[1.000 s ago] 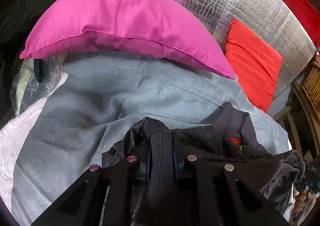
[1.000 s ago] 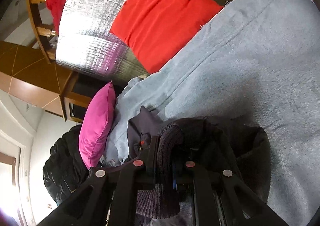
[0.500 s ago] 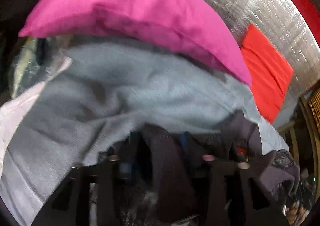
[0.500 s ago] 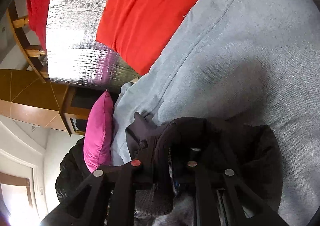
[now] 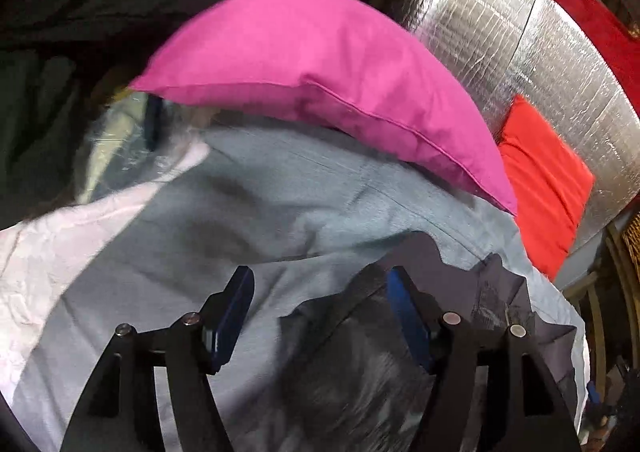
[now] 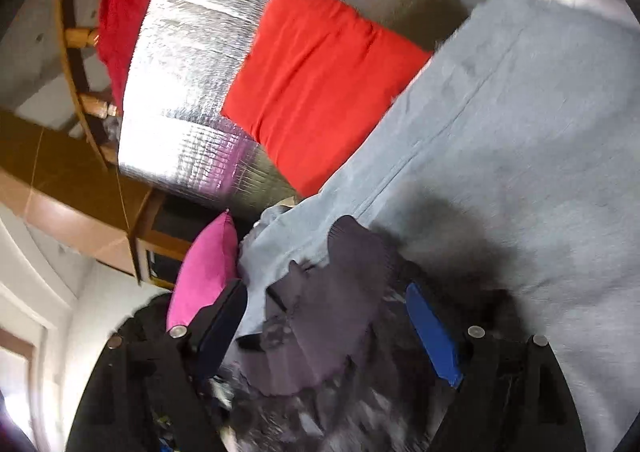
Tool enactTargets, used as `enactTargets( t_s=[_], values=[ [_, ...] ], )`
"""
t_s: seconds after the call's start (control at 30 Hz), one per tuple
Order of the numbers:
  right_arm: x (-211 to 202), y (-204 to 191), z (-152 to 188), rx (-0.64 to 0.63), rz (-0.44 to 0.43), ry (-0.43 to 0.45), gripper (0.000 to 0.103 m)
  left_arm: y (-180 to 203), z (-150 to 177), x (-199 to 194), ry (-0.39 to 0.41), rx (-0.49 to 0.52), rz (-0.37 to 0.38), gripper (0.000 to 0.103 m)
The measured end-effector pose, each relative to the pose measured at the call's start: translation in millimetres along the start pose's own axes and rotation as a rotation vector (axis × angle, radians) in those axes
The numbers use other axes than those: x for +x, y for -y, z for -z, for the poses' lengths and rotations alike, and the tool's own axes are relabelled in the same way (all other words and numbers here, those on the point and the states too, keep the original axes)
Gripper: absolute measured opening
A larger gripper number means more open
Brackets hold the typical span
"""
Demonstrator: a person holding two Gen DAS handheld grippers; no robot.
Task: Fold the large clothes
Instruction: 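Open both tools to release the hem and press the fold flat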
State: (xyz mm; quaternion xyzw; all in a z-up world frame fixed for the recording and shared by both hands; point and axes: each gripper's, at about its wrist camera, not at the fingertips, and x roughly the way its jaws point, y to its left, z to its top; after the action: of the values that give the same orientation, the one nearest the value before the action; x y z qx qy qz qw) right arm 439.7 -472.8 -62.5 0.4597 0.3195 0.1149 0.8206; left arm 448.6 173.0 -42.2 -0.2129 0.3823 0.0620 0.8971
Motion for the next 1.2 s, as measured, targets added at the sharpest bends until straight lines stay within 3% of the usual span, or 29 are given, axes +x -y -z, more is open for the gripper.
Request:
enactTargets(
  t_s=[0.13, 0.27, 0.37, 0.5, 0.67, 0.83, 1.1, 1.13, 1.2],
  values=[
    [-45.6, -7.9, 29.4, -0.103, 0.019, 0.04, 0.085, -29.5, 21.6, -39.7, 0.032, -0.024, 0.036, 0.07],
    [-87.8, 0.6, 90.4, -0.131, 0.027, 0.036, 0.086, -52.0, 62.8, -73.2, 0.038, -0.046, 0.079, 0.076],
    [-111.7, 24.4, 145.2, -0.06, 0.035, 0.017, 0.088, -57.9, 100.4, -88.8, 0.019, -0.045, 0.097, 0.08],
    [-112.7, 55.0, 187.4, 0.066, 0.053, -0.017, 0.088, -52.8, 131.6, -87.1, -0.042, -0.055, 0.123, 0.081],
    [-91.6, 68.5, 197.7, 0.203, 0.039, -0.023, 0.088, -41.6, 153.8, -64.9, -0.096, -0.107, 0.084, 0.081],
    [-74.5, 66.3, 191.6, 0.271, 0.042, 0.042, 0.088, -31.5, 157.7, -53.3, -0.074, -0.125, 0.05, 0.087],
    [-58.0, 56.7, 188.4, 0.337, 0.096, 0.114, 0.089, -53.6, 146.8, -33.7, -0.086, -0.314, 0.04, 0.088],
    [-55.2, 54.5, 186.6, 0.335, 0.106, 0.118, 0.089, -56.0, 144.3, -29.7, -0.102, -0.333, 0.045, 0.087],
    [-48.0, 46.0, 182.5, 0.31, 0.119, 0.118, 0.086, -59.1, 139.3, -25.1, -0.11, -0.35, 0.04, 0.074]
  ],
)
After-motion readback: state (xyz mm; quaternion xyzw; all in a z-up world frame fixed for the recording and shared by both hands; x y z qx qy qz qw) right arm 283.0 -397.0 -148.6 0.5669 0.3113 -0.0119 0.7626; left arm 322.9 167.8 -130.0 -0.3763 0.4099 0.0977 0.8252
